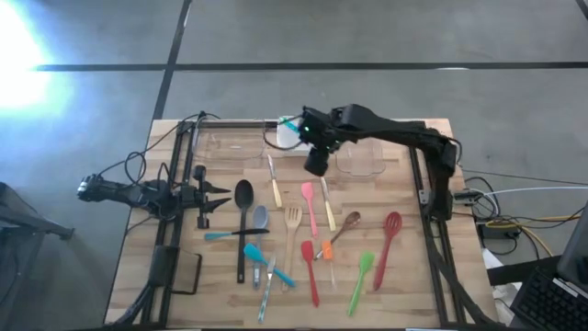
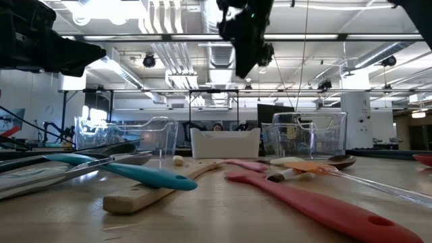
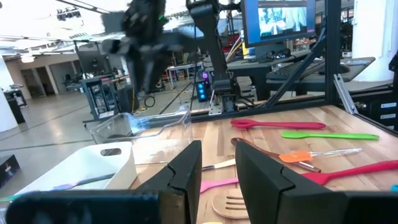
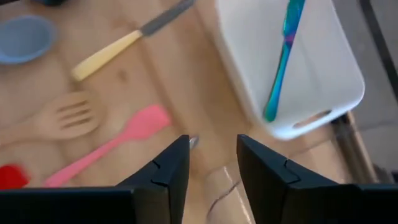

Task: Pick & Place Kitchen Items
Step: Put the red ladle into the right transparent bin

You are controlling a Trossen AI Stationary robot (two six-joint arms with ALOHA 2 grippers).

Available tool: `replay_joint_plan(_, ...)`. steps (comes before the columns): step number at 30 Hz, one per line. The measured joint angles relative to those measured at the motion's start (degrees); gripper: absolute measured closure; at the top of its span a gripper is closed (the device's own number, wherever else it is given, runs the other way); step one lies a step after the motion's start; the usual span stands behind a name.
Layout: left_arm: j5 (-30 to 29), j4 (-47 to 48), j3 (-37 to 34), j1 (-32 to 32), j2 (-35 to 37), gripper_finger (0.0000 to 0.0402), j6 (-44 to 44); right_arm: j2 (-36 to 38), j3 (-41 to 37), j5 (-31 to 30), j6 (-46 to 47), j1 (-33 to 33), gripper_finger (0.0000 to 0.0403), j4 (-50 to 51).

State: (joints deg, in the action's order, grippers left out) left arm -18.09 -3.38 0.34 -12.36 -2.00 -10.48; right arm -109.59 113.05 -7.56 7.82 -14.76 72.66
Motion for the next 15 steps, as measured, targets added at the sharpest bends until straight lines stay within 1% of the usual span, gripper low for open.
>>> replay_joint_plan(2,0.0,0.0,0.0,0.0,0.0,0.03,0.0,2.3,-0.5,-0.4,2.8,2.3,0.0287,1.7)
replay_joint_plan(4,0.0,0.0,0.0,0.0,0.0,0.03,0.0,5.0,-1.3,-2.2,5.9,4.5,0.0293,3.1)
replay_joint_plan(9,0.0,0.0,0.0,0.0,-0.1,0.03,0.0,12.5,-5.7,-7.3,17.7,10.6,0.0309,3.9)
replay_joint_plan(15,0.0,0.0,0.0,0.0,-0.2,0.03,0.1,21.4,-13.7,-7.6,33.3,18.0,0.0326,3.8)
